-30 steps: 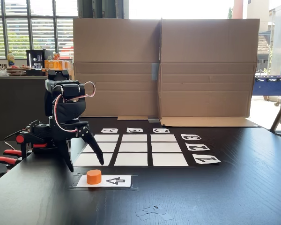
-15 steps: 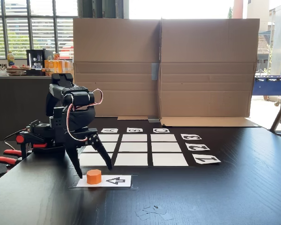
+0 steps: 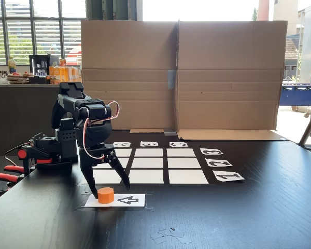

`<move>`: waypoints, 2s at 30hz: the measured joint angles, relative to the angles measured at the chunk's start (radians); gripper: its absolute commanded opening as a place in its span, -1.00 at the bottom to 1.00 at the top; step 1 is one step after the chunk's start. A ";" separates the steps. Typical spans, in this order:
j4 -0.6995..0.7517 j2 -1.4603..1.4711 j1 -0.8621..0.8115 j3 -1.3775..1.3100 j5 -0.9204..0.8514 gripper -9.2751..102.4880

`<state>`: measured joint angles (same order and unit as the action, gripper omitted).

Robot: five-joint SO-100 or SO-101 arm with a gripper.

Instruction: Pick up the round, orange token and place it in the grid on square A1.

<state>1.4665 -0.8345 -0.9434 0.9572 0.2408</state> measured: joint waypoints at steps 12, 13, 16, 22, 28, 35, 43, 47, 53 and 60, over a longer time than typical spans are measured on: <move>0.000 0.018 0.000 0.000 0.000 -0.46; 0.000 0.018 0.000 0.000 0.000 -0.48; 0.000 0.020 0.000 0.000 0.000 -0.54; 0.000 0.025 0.000 0.000 0.000 -0.60; 0.000 0.025 0.000 0.000 0.000 -0.61; 0.003 -0.020 0.000 0.000 0.000 -0.61; 0.035 -0.241 -0.054 0.000 0.000 -0.60; 0.057 -0.357 -0.077 0.008 -0.005 -0.60; 0.060 -0.584 -0.094 0.164 -0.031 -0.60; 0.063 -0.857 -0.095 0.377 -0.051 -0.60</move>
<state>1.5294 -1.6920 -1.0385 1.3346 0.1902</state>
